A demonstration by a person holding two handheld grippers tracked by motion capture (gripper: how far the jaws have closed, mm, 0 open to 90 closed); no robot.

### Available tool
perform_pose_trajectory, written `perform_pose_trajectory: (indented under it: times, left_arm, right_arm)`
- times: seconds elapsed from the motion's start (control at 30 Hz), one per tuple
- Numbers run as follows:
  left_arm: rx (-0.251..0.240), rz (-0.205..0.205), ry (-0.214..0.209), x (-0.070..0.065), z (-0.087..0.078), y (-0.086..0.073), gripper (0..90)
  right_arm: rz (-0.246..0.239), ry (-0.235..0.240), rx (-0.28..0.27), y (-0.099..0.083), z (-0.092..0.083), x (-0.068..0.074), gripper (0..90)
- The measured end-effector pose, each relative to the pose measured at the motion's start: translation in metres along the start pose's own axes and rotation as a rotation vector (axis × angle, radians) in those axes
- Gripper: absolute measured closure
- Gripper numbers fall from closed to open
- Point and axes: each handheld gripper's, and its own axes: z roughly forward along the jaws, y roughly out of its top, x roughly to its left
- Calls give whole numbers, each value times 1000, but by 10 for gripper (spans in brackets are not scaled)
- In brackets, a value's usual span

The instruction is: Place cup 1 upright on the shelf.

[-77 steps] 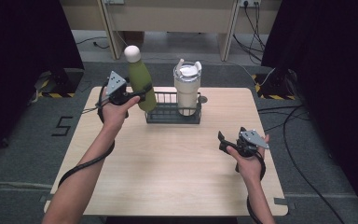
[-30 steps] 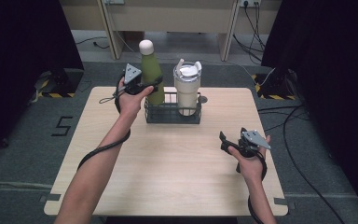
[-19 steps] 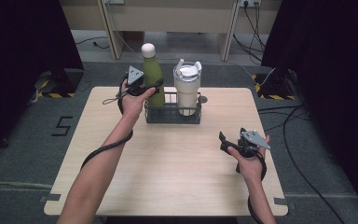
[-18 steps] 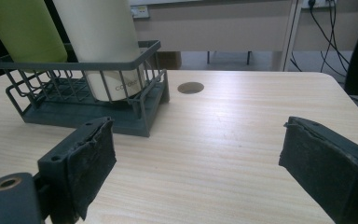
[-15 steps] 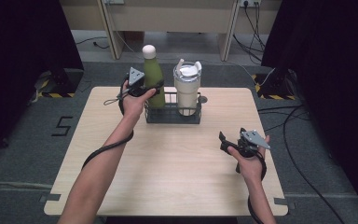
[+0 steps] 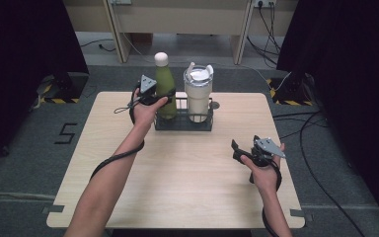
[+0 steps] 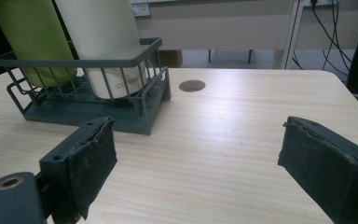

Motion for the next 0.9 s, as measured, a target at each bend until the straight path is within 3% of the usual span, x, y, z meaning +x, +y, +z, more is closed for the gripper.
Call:
perform_pose_trajectory:
  times: [0.9]
  left_arm:
    - [5,24,-12,-3,1,-4,203]
  right_arm:
    - [-4,10,12,-2,2,4,108]
